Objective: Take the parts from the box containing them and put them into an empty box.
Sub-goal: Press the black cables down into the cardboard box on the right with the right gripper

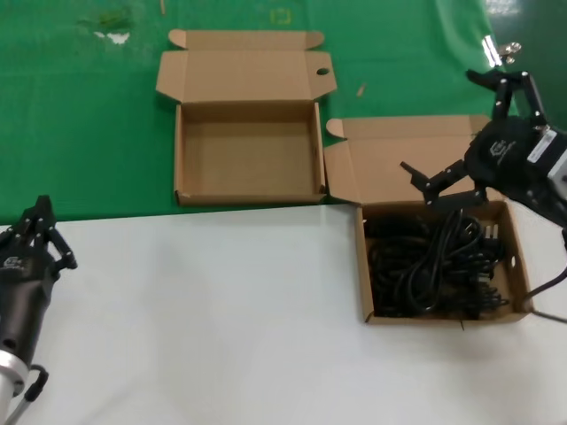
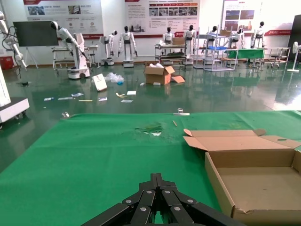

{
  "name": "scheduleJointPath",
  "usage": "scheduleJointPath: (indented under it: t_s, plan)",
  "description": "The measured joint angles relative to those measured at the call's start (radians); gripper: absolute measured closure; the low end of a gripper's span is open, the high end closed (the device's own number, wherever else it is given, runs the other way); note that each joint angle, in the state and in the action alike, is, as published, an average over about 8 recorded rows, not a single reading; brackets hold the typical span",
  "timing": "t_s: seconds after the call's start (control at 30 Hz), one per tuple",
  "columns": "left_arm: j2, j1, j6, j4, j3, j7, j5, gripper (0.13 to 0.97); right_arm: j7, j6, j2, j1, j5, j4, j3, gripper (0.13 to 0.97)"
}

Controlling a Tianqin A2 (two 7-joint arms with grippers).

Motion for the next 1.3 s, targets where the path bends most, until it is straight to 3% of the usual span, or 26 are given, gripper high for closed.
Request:
scheduleJointPath:
  t_s: [0.4,0.77,1.0,1.3]
  plan:
    - [0.0,0.0,0.0,0.0,0.0,0.0,0.0,0.957,-0.155,-0.36,0.074,0.314,-0.05,-0.077,-0.09,0.129]
    - [0.0,0.0,0.0,0.0,0.0,0.0,0.0,0.957,-0.513,-0.621,0.051,0.555,-0.148,-0.229,-0.202,0.129]
    - [0.0,0.0,0.0,0.0,0.0,0.0,0.0,0.957,-0.707,-0.747,0.037,0.64,-0.203,-0.314,-0.263,0.129]
    - [0.0,0.0,0.0,0.0,0.0,0.0,0.0,0.957,-0.788,-0.832,0.029,0.657,-0.262,-0.32,-0.319,0.129]
